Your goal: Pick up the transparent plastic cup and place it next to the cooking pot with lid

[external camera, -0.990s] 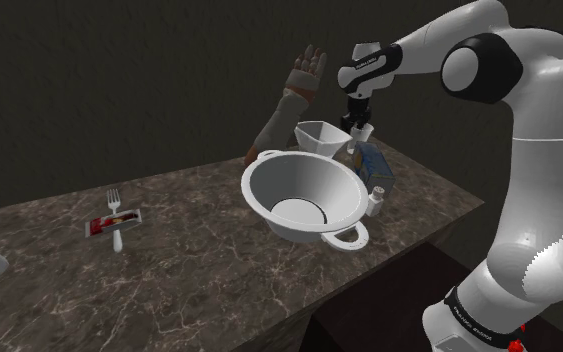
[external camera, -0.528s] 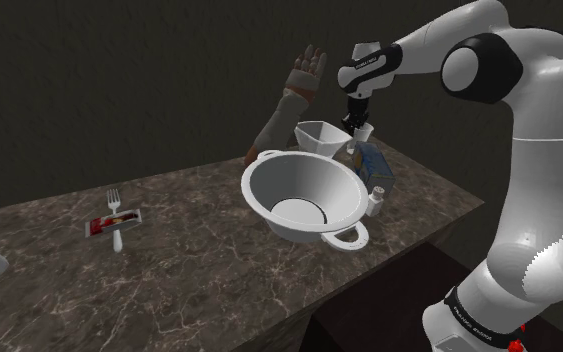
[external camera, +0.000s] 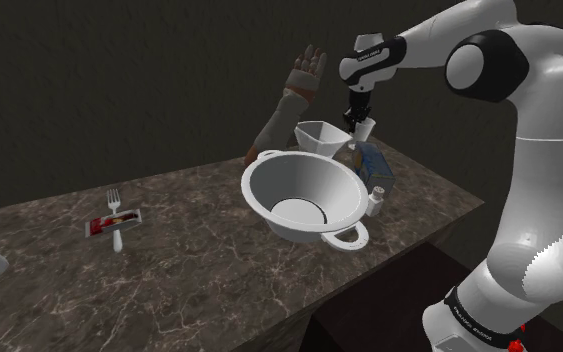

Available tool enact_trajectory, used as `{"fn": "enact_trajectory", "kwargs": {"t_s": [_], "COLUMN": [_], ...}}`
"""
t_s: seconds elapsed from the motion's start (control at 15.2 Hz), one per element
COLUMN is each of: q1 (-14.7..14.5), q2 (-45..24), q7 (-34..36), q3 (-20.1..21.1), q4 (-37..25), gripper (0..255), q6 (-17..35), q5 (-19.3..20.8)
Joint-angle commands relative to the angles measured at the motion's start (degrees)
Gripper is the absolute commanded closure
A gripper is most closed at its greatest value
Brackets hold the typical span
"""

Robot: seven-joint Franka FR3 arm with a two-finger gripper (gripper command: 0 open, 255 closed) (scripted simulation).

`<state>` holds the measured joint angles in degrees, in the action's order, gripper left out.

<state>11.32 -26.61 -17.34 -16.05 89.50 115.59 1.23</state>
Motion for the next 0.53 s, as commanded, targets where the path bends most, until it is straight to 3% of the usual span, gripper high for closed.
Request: {"fn": "enact_trajectory", "kwargs": {"t_s": [0.0,0.46], "q1": [0.04,0.04], "q2": [0.45,1.69], "q7": [-0.17,-0.51], "q3": [-0.08,-0.26], "q4": [-1.06,-4.66], "gripper": [255,255], "q6": [-1.48,-6.26], "q5": [0.07,0.28]}}
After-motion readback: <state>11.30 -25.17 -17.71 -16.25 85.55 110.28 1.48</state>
